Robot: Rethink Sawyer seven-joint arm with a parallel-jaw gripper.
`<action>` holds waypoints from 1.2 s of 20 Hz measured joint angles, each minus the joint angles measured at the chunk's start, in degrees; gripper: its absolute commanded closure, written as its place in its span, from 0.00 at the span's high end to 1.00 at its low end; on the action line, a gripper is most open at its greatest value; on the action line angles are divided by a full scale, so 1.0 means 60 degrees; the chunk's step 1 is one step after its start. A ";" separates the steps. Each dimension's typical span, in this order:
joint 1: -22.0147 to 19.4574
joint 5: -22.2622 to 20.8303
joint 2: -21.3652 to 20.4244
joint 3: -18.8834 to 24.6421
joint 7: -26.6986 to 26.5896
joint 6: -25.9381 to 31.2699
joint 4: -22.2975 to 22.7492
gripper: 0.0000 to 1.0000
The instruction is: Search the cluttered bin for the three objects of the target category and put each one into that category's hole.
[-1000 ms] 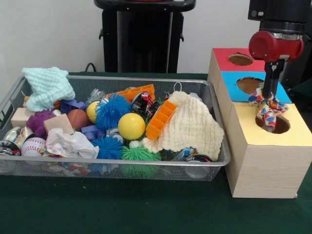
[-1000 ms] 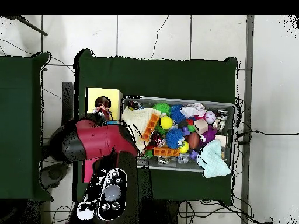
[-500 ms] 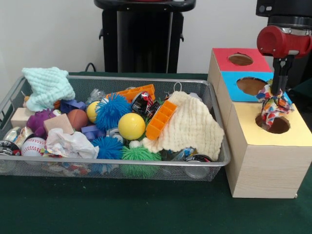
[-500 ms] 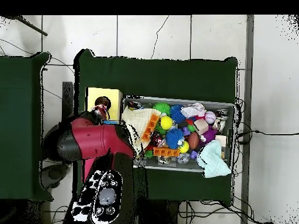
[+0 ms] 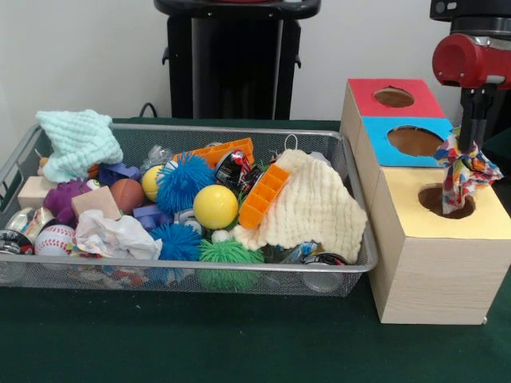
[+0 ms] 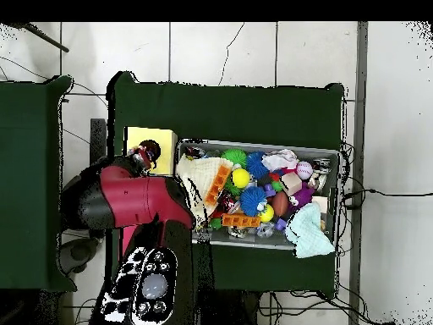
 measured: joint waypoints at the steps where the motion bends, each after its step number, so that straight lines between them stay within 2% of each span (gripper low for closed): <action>1: 0.0000 0.0018 0.0000 0.0000 0.0000 0.0000 -0.0001 0.00; 24: -0.0350 0.0051 0.0008 0.0018 0.0000 0.0000 -0.0007 0.00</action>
